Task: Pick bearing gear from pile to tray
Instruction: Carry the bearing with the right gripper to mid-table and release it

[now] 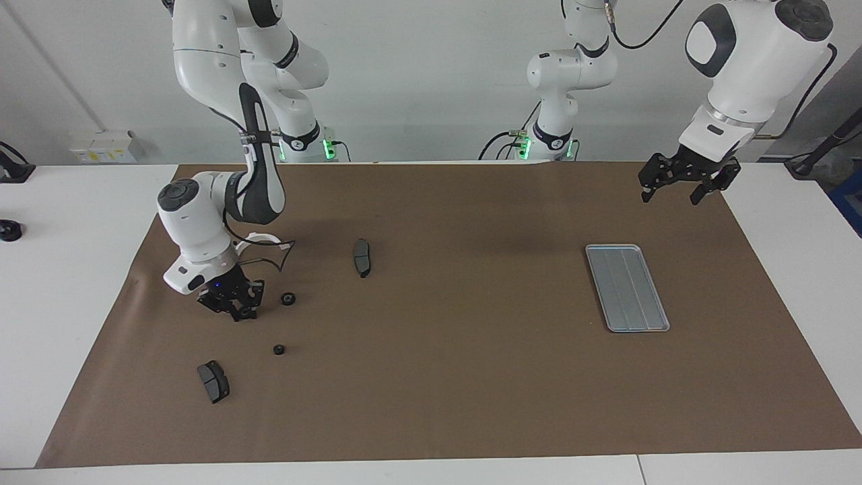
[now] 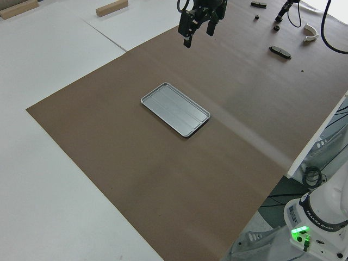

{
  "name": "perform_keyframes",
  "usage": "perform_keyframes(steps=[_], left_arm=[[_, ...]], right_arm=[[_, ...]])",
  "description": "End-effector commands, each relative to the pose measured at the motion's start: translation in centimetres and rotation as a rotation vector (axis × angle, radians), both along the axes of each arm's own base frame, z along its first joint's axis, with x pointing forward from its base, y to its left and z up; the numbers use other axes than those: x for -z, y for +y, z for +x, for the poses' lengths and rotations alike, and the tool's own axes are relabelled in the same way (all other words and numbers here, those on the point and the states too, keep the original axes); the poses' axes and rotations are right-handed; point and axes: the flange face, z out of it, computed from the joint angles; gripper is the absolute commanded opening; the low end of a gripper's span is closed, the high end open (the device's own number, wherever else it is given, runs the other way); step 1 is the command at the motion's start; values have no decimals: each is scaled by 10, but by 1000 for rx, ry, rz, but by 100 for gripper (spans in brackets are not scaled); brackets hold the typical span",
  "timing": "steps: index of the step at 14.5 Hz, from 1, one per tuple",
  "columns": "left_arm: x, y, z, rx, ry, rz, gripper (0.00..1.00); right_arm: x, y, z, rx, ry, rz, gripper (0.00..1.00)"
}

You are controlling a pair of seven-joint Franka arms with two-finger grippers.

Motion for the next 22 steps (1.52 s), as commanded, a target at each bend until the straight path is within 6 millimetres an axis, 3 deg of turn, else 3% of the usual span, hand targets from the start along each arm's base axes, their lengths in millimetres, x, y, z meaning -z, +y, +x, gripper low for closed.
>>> perform_keyframes(steps=[1,4,7,11,13,15,18,20,22], left_arm=[[-1,3,-10,-13,-11,-11,100],[-1,4,-10,-15,-11,-11,100],[0,5,-11,-17,-11,-11,100],[0,4,-11,-21,-13,-35,100],[-1,2,-9,-22,-22,-38,100],[-4,-11,-4,-7,-59,-38,100],[-1,-15,-5,-18,-56,-36,100],[6,-29,-9,3,-43,-30,100],[4,-39,-13,-2,-44,-30,100]], right_arm=[[-30,13,11,28,-3,47,0],[-92,56,26,129,22,115,0],[-133,132,36,212,47,144,0],[-145,242,24,323,25,161,0],[-135,305,18,355,16,164,0],[-129,343,18,427,-18,195,0],[-85,424,-3,436,-20,156,0],[-51,457,-2,469,-73,114,0],[-31,482,-1,485,-95,148,0]])
